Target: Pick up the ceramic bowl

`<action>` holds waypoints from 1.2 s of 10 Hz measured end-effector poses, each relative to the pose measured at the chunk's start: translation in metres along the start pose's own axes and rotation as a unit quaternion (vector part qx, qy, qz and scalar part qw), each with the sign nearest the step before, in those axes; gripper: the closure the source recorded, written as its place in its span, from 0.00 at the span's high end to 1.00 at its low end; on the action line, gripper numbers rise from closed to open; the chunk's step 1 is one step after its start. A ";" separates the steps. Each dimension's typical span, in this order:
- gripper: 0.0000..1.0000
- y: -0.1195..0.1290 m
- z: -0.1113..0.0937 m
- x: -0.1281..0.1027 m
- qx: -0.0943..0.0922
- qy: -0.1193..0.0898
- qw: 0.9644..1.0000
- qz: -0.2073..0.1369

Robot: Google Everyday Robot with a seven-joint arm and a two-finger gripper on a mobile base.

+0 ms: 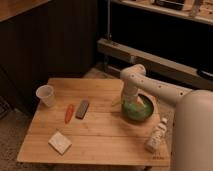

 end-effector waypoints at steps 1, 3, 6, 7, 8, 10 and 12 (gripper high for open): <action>1.00 -0.002 0.002 -0.001 -0.002 0.000 1.000 -0.004; 1.00 -0.006 0.004 -0.003 -0.004 0.002 1.000 -0.012; 1.00 -0.012 0.007 -0.007 0.000 -0.001 1.000 -0.030; 1.00 -0.016 0.008 -0.008 0.004 -0.004 0.999 -0.041; 0.97 -0.018 0.009 -0.009 0.004 -0.003 0.999 -0.046; 0.80 -0.015 0.011 -0.006 -0.003 0.002 1.000 -0.028; 0.60 -0.017 0.012 -0.004 -0.003 0.001 1.000 -0.028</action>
